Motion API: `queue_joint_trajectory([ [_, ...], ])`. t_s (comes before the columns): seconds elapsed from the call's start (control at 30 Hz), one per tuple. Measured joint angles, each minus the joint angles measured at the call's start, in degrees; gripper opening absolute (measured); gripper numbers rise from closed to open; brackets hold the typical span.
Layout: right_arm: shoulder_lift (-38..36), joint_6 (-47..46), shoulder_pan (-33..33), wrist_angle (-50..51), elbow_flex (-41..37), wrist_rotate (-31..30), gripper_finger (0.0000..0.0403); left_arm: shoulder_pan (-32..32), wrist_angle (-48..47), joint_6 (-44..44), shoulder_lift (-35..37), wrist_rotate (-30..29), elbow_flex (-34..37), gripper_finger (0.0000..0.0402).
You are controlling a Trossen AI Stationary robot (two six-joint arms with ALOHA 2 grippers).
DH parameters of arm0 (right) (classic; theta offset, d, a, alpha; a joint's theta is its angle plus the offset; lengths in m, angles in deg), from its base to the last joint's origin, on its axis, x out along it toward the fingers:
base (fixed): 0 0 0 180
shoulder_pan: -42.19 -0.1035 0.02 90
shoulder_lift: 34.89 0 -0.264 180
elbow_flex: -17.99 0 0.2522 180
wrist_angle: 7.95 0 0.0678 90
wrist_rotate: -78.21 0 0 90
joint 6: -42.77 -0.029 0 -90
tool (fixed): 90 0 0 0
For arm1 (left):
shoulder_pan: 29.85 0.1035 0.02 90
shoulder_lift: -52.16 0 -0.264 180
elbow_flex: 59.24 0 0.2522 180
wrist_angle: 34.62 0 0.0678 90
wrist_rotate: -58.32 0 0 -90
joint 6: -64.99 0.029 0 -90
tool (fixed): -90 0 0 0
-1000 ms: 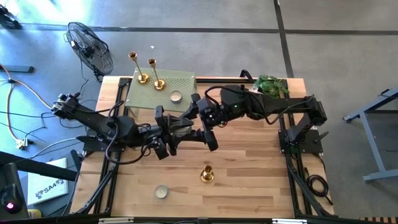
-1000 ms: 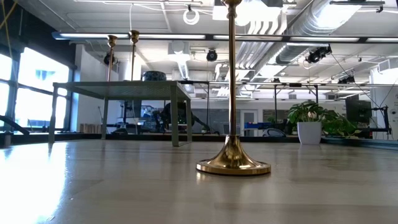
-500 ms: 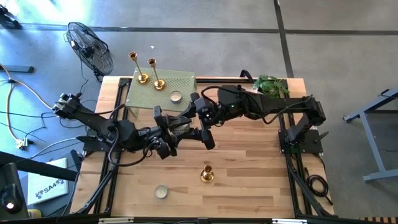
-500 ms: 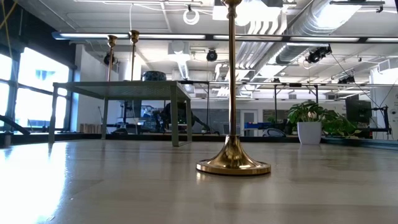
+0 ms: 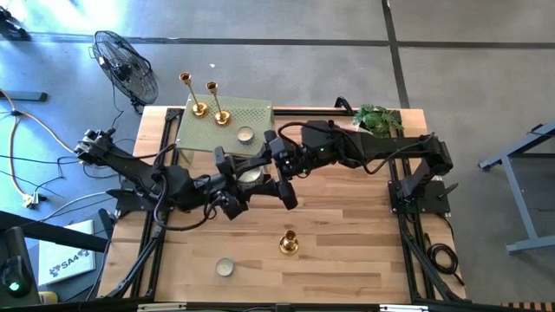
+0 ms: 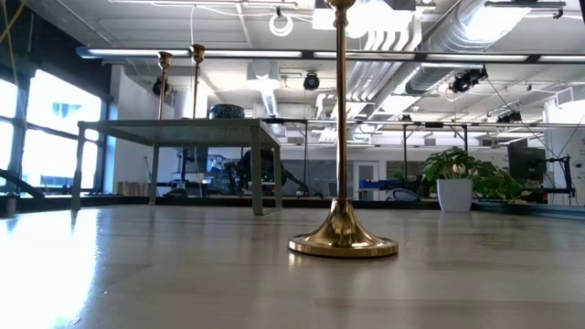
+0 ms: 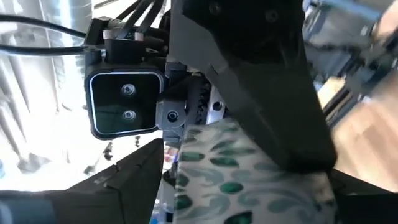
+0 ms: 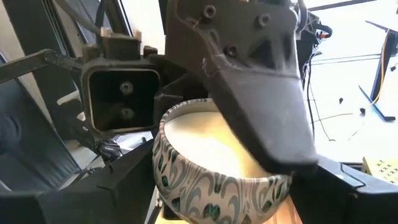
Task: Pick & Place candle stick holders
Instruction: Put the right blue patterned round candle on the shelf
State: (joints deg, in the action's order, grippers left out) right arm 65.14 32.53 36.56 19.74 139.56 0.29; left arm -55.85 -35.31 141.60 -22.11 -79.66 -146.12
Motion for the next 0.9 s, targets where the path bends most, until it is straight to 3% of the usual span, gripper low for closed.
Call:
queue_joint_trajectory([
  [0.17,-0.2,1.2,-0.1,0.1,0.0,-1.0,0.0296,-2.6,-0.3,2.1,1.0,-0.5,0.0,0.0266],
  [0.33,-1.7,3.3,0.4,2.5,0.0,-3.3,0.0296,-6.6,-4.3,-4.2,3.5,-1.9,0.0,0.0266],
  [0.47,-3.9,5.5,1.4,7.0,0.0,-7.8,0.0296,-9.2,-8.1,-13.4,6.0,-6.6,0.0,0.0266],
  [0.63,-6.2,7.5,2.6,13.5,0.1,-12.9,0.0296,-11.9,-13.4,-23.9,10.0,-19.9,0.0,0.0266],
  [0.73,-6.6,7.8,3.7,16.9,0.1,-12.5,0.0296,-12.8,-18.8,-30.5,12.4,-25.5,0.0,0.0266],
  [0.83,-6.6,8.4,5.2,19.3,0.1,-11.2,0.0296,-12.7,-27.9,-39.9,15.2,-25.5,0.0,0.0266],
  [0.9,-6.3,9.1,6.5,20.4,0.1,-10.8,0.0296,-12.6,-35.8,-48.5,17.4,-21.3,0.0,0.0266],
])
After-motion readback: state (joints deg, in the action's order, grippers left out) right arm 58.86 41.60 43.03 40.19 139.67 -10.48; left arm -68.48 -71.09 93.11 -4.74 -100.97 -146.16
